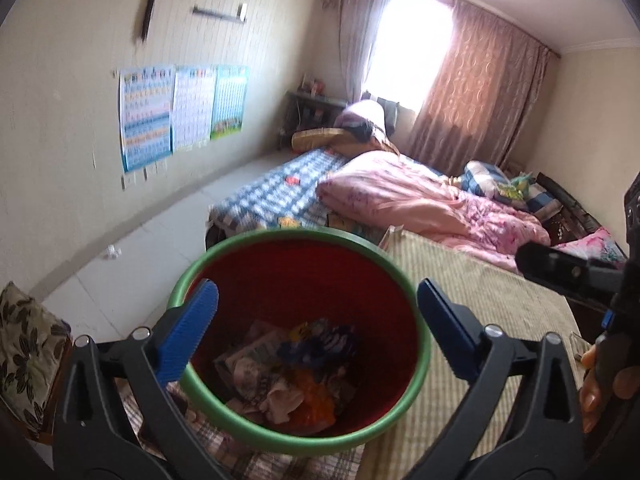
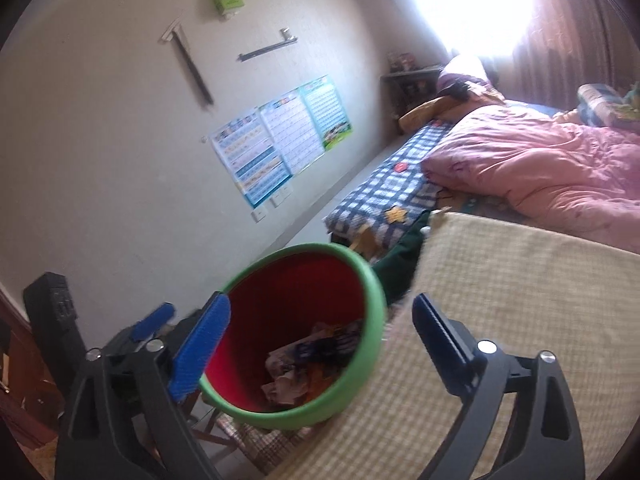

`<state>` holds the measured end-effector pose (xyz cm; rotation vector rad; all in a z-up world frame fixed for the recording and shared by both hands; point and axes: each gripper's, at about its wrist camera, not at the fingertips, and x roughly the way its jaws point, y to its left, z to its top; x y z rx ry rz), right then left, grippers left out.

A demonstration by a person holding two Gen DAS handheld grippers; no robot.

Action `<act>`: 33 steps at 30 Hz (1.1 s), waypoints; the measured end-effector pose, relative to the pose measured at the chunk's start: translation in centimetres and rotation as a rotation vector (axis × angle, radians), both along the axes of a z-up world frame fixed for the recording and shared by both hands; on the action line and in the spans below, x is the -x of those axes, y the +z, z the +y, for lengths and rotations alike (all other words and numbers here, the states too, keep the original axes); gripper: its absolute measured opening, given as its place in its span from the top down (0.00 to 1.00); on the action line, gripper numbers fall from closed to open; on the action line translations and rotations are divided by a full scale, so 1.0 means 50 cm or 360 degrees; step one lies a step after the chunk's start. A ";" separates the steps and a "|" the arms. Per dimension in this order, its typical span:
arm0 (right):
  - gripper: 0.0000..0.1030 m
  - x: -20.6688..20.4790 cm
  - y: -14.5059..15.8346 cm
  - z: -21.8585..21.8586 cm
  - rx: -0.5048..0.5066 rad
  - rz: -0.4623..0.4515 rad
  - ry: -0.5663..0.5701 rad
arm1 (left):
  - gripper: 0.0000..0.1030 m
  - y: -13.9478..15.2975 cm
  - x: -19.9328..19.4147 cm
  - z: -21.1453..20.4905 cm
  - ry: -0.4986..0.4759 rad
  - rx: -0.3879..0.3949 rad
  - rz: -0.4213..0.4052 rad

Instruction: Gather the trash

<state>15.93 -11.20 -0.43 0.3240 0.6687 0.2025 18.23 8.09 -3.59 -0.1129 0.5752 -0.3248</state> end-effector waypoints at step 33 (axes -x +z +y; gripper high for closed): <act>0.07 0.283 -0.053 -0.275 0.0332 -0.0100 -0.0291 | 0.05 0.053 0.244 -0.261 0.0082 -0.0169 -0.0296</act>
